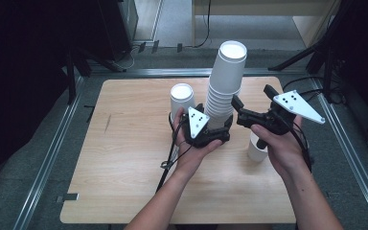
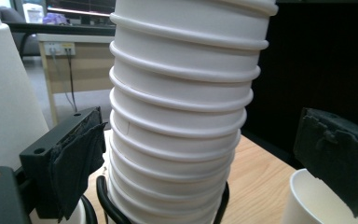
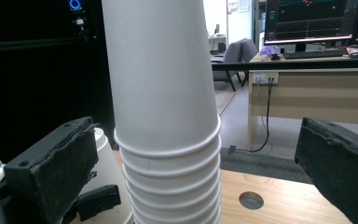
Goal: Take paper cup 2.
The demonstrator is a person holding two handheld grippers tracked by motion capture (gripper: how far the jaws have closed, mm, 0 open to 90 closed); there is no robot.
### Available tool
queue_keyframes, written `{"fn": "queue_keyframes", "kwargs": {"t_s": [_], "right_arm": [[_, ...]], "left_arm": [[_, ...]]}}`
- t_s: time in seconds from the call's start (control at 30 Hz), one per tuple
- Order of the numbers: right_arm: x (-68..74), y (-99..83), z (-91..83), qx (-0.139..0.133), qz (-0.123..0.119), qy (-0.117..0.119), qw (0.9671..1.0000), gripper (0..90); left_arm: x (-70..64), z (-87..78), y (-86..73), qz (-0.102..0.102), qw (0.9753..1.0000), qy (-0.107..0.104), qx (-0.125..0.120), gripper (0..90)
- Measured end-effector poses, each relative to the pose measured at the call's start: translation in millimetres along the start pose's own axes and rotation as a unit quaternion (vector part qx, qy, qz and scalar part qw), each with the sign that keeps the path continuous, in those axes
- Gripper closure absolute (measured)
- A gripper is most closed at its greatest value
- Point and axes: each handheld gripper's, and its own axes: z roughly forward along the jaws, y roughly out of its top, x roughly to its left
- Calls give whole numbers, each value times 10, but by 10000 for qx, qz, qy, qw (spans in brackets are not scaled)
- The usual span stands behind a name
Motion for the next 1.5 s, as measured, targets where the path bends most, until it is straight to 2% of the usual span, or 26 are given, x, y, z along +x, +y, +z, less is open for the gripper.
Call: {"fn": "queue_keyframes", "kwargs": {"t_s": [0.13, 0.5, 0.73, 0.9, 1.07, 1.2, 1.3, 1.5], "right_arm": [[-10, 19, 70, 30, -11, 15, 10000, 0], [-15, 102, 266, 138, -101, 217, 9996, 0], [36, 128, 402, 167, -150, 342, 9992, 0], [56, 133, 522, 244, -237, 454, 9984, 0], [54, 160, 634, 376, -74, 559, 9977, 0], [28, 177, 697, 459, -69, 615, 9970, 0], [9, 189, 720, 468, -11, 670, 9967, 0], [23, 198, 764, 486, -73, 754, 9959, 3]], "left_arm": [[15, 20, 15, -50, 9998, 172, -73, 21], [-66, 131, 30, 60, 9997, 196, -96, 22], [-74, 196, 14, -16, 9997, 236, -70, 21], [-81, 213, 17, 105, 9994, 306, -88, 21], [-100, 240, 15, 241, 9988, 426, -38, 22], [-119, 245, 20, 305, 9982, 496, -131, 23], [-140, 256, 17, 408, 9971, 623, -160, 42], [-143, 271, 23, 382, 9966, 709, -167, 60]]}}
